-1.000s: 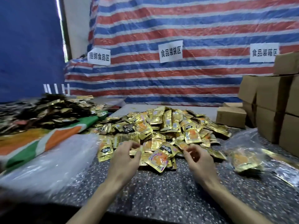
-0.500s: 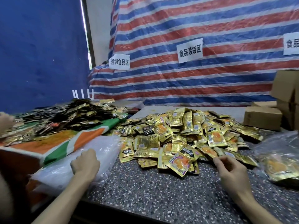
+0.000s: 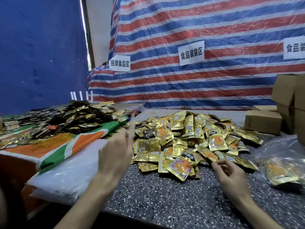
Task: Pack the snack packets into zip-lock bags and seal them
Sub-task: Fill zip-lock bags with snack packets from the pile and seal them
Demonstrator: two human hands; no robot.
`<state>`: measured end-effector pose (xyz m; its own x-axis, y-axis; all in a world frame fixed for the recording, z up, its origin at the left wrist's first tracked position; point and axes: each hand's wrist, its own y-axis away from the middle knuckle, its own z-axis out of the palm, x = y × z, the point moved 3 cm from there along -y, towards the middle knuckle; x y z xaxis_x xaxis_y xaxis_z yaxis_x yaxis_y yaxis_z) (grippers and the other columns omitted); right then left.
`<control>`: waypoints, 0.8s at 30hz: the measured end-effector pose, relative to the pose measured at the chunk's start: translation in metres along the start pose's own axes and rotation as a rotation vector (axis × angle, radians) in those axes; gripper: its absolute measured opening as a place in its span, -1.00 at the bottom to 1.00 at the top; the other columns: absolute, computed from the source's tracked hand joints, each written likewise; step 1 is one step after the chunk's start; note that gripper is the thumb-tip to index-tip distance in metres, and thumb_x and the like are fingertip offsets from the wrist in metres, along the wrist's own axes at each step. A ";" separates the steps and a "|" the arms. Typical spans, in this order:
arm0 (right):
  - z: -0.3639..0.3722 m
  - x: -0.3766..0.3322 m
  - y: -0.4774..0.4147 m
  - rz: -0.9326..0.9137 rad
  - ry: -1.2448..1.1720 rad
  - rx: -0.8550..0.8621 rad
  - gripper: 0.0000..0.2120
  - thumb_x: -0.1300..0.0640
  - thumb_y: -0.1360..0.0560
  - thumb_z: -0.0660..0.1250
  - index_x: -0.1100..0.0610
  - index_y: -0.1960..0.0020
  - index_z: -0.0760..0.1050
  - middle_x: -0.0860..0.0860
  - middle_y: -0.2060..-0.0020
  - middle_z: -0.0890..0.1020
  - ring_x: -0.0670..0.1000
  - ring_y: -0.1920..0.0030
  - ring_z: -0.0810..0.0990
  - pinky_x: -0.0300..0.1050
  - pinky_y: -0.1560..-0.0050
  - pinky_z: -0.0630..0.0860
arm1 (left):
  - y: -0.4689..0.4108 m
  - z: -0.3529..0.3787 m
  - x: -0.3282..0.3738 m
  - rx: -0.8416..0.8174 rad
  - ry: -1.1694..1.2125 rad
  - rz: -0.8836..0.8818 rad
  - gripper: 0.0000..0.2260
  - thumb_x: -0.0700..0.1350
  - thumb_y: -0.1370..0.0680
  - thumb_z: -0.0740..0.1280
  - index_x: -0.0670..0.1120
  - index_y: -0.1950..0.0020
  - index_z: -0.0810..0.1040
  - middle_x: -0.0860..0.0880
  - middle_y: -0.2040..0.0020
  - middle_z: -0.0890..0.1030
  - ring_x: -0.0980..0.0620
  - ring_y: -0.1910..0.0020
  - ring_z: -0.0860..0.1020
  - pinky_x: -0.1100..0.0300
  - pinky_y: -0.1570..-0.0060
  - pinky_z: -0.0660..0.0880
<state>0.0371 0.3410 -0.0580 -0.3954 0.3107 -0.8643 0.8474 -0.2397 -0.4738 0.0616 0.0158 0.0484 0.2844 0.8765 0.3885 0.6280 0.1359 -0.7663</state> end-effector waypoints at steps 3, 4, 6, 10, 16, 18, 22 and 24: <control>0.000 -0.006 0.002 0.048 -0.109 0.006 -0.72 0.04 -0.55 0.35 0.22 0.23 0.51 0.01 0.50 0.44 -0.04 0.51 0.33 -0.25 0.56 0.25 | 0.031 0.023 0.046 -0.073 0.277 0.153 -0.96 -0.12 -0.64 0.30 -0.04 0.01 0.51 -0.03 0.15 0.67 -0.01 0.28 0.66 0.03 0.37 0.60; 0.000 -0.009 0.002 0.099 -0.185 -0.017 -0.63 -0.05 -0.52 0.33 0.25 0.26 0.50 0.02 0.52 0.43 -0.03 0.53 0.31 -0.25 0.58 0.22 | 0.045 0.035 0.056 -0.137 0.344 0.196 -0.98 -0.17 -0.63 0.31 -0.07 -0.04 0.52 -0.06 0.10 0.67 -0.04 0.25 0.67 0.02 0.35 0.62; 0.004 -0.015 0.003 0.217 -0.307 -0.147 -0.51 -0.17 -0.51 0.27 0.28 0.27 0.52 0.08 0.51 0.46 -0.02 0.55 0.32 -0.26 0.58 0.24 | 0.072 0.063 0.071 -0.320 0.411 0.252 -0.90 -0.23 -0.63 0.27 -0.13 -0.14 0.50 -0.10 0.04 0.67 -0.09 0.22 0.67 0.01 0.34 0.61; 0.006 -0.031 0.011 0.360 -0.280 -0.403 -0.64 -0.11 -0.46 0.36 0.13 0.34 0.62 0.07 0.43 0.55 -0.03 0.50 0.43 -0.22 0.51 0.30 | 0.104 0.095 0.081 -0.548 0.471 0.239 -0.85 -0.25 -0.62 0.24 -0.09 -0.17 0.46 0.00 0.03 0.62 0.04 0.17 0.60 0.25 0.23 0.56; -0.013 -0.036 0.014 0.379 -0.201 -0.405 -0.78 0.23 -0.51 0.35 0.24 0.30 0.59 0.14 0.36 0.52 0.00 0.42 0.39 -0.13 0.37 0.25 | 0.106 0.096 0.082 -0.821 0.647 -0.025 -0.51 0.37 -0.34 0.33 0.05 -0.07 0.51 0.16 -0.05 0.60 0.28 0.00 0.57 0.43 0.01 0.50; -0.011 -0.043 0.018 0.376 -0.190 -0.499 -0.81 0.19 -0.46 0.42 0.16 0.32 0.64 0.08 0.39 0.55 -0.06 0.44 0.43 -0.20 0.40 0.28 | 0.099 0.093 0.086 -0.816 0.781 -0.193 -0.38 0.47 -0.35 0.21 -0.05 -0.02 0.55 0.08 0.03 0.63 0.20 0.09 0.58 0.31 0.06 0.50; -0.001 -0.061 0.026 0.313 -0.118 -0.679 -0.84 0.13 -0.46 0.51 0.09 0.29 0.65 0.04 0.40 0.60 -0.07 0.44 0.49 -0.28 0.44 0.36 | 0.085 0.090 0.095 -0.776 0.887 -0.278 -0.61 0.17 -0.56 0.32 -0.16 0.18 0.60 0.03 0.24 0.60 0.19 0.30 0.52 0.41 0.27 0.43; 0.002 -0.067 0.025 0.288 -0.096 -0.681 -0.79 0.14 -0.48 0.49 0.08 0.33 0.62 0.05 0.41 0.58 -0.07 0.47 0.48 -0.29 0.47 0.35 | 0.079 0.088 0.092 -0.749 0.904 -0.299 -0.75 -0.08 -0.59 0.35 -0.18 0.24 0.58 -0.01 0.30 0.58 0.18 0.37 0.51 0.40 0.36 0.42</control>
<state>0.0840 0.3125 -0.0127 -0.1277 0.2328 -0.9641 0.9418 0.3333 -0.0443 0.0739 0.1481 -0.0214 0.2718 0.1763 0.9460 0.9339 -0.2855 -0.2151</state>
